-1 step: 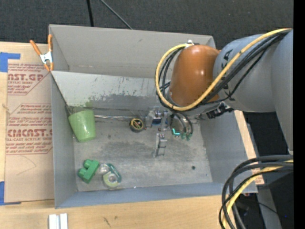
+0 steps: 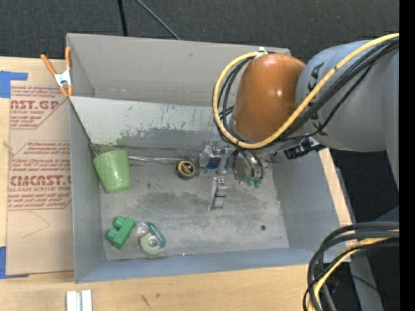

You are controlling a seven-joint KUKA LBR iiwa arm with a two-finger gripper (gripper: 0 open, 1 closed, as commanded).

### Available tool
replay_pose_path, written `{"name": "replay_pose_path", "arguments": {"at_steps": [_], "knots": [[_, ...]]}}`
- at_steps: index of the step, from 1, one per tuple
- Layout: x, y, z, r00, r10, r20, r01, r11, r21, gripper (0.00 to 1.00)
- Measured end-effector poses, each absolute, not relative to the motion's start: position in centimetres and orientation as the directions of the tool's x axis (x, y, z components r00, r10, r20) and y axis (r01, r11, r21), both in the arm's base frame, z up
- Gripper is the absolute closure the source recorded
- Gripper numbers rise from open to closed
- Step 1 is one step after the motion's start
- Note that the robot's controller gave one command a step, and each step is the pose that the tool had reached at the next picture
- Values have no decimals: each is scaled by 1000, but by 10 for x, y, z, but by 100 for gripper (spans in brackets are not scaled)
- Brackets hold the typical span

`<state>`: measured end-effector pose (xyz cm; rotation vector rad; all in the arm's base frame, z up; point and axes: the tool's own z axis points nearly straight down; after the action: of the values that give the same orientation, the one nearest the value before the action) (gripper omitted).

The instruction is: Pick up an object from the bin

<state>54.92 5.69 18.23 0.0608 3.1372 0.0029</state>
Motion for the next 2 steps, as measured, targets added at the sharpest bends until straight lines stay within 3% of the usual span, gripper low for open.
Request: {"name": "replay_pose_path", "arguments": {"at_steps": [1,2], "knots": [[523,172,72,-990,141,7,141,990,2,0],[485,248,81,-999,32,1,32,999,3,0]]}}
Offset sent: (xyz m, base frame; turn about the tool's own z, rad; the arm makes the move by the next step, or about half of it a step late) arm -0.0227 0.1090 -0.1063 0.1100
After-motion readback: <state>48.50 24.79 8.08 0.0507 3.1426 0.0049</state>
